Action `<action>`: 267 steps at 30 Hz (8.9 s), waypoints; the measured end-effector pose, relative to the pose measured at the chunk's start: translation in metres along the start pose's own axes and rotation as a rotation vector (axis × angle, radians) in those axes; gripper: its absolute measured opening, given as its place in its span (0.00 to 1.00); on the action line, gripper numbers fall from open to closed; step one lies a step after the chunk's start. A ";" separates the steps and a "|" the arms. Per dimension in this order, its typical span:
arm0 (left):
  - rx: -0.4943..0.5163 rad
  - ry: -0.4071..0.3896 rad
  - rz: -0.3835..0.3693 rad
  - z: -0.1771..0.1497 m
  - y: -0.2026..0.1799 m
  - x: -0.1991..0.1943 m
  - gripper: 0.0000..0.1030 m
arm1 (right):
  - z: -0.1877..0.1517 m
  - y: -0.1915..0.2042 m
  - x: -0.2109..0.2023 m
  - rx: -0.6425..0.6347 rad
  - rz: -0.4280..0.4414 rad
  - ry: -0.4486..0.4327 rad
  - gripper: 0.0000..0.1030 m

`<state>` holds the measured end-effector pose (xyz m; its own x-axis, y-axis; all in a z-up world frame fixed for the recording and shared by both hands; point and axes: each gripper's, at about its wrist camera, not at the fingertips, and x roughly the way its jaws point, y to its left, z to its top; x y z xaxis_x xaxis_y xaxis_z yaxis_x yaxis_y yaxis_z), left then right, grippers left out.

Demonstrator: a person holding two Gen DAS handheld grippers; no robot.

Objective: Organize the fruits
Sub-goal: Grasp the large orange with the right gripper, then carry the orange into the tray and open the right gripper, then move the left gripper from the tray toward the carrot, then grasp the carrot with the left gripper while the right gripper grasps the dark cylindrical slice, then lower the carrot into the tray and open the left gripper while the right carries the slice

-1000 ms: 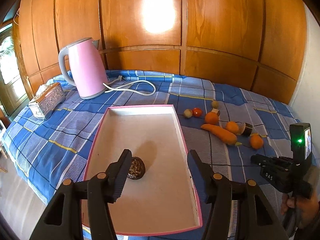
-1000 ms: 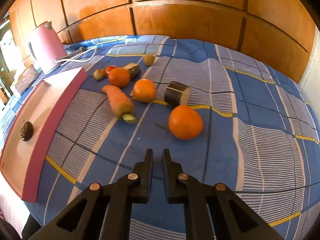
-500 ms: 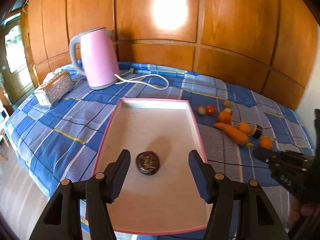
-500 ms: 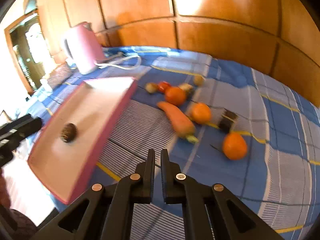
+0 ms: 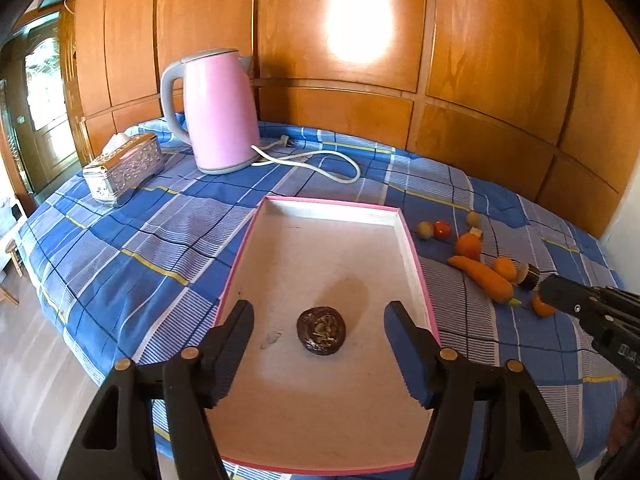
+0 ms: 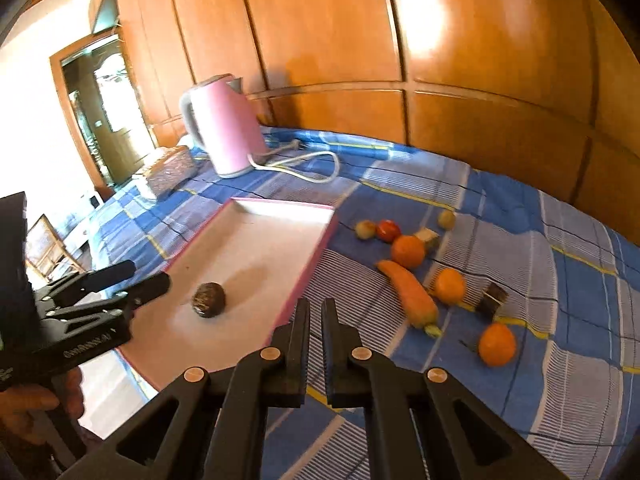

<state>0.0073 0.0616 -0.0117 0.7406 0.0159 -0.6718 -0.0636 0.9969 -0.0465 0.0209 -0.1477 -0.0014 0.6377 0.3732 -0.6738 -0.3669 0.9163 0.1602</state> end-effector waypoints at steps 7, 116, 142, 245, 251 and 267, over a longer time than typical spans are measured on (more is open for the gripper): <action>-0.008 0.023 -0.016 -0.002 0.000 0.007 0.66 | -0.036 -0.083 0.001 0.219 -0.218 0.087 0.33; 0.227 0.073 -0.091 0.004 -0.100 0.025 0.74 | -0.010 -0.060 0.009 0.142 -0.418 -0.011 0.40; 0.218 0.237 -0.240 0.022 -0.152 0.098 0.55 | -0.031 -0.136 0.023 0.274 -0.397 0.064 0.40; -0.050 0.152 -0.153 0.018 0.030 0.050 0.28 | 0.001 0.015 0.049 0.025 0.079 0.146 0.32; -0.107 0.140 -0.093 0.015 0.045 0.048 0.36 | 0.000 0.045 0.060 -0.032 0.133 0.186 0.32; -0.048 -0.089 0.105 0.028 0.048 -0.011 0.69 | -0.007 0.081 0.082 -0.059 0.173 0.236 0.38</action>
<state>0.0147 0.1116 0.0142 0.7847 0.1286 -0.6064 -0.1742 0.9846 -0.0166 0.0388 -0.0443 -0.0489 0.3896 0.4731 -0.7902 -0.4997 0.8293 0.2502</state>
